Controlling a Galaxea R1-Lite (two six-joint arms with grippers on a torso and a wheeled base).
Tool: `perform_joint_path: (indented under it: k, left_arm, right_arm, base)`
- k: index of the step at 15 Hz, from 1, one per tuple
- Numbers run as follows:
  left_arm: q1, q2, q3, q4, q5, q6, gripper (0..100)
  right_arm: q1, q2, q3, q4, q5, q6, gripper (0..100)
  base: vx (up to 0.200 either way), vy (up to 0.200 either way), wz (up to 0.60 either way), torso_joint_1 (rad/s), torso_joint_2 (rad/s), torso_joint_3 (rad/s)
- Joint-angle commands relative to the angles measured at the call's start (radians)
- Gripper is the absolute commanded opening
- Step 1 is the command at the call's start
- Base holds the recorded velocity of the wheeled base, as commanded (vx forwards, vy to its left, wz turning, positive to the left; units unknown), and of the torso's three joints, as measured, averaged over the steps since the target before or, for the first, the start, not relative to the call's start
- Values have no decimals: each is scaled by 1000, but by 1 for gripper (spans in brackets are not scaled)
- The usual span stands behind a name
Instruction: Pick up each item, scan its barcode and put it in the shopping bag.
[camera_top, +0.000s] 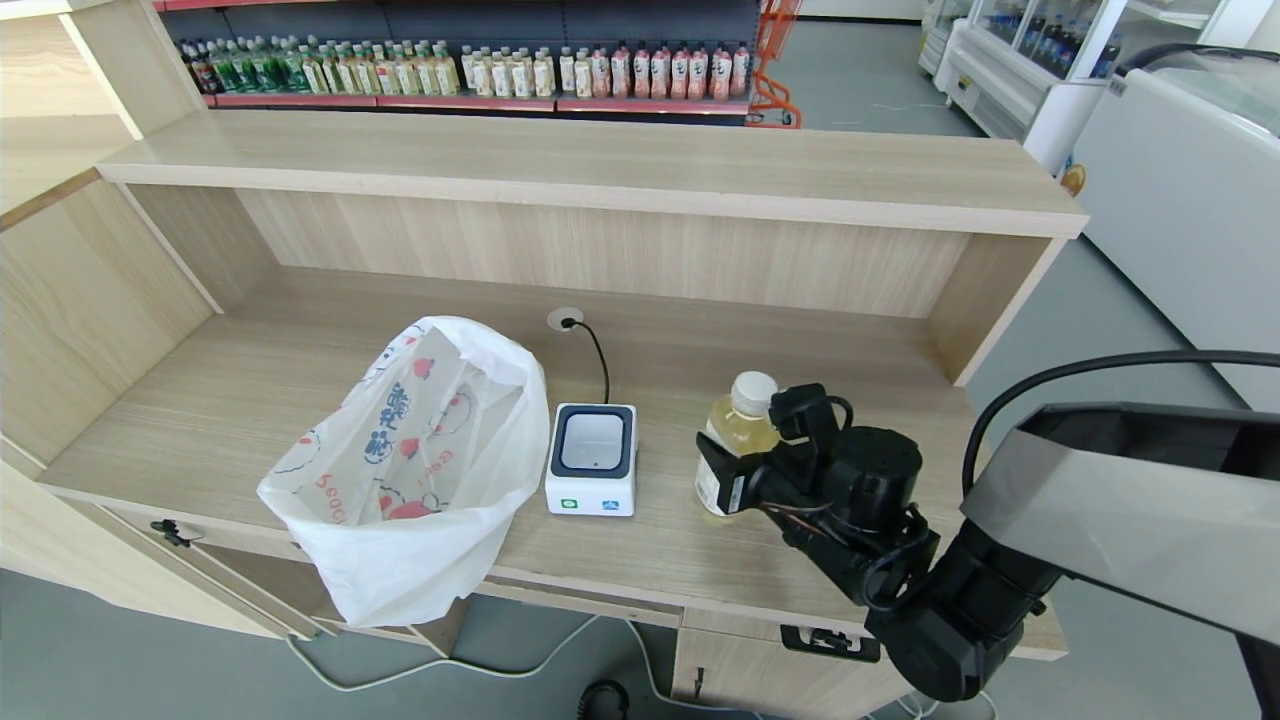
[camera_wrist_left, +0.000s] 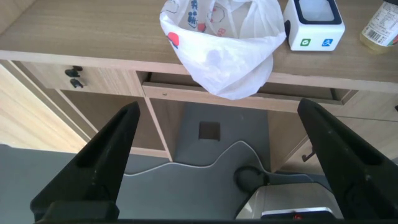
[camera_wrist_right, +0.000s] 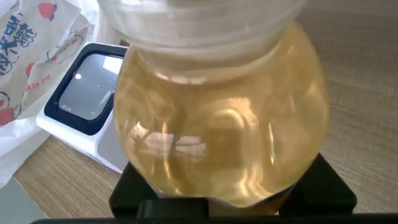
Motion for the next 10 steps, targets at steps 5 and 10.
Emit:
perform_joint_path:
  k: [5, 10]
  left_arm:
    - [0, 0, 0, -1, 0, 0, 100]
    - [0, 0, 0, -1, 0, 0, 100]
  right_arm:
    - [-32, -20, -1, -2, 31, -32, 0]
    - [-43, -127, 51, 10, 80, -35, 0]
  base:
    - [0, 0, 0, 0, 0, 0]
    - [0, 0, 0, 0, 0, 0]
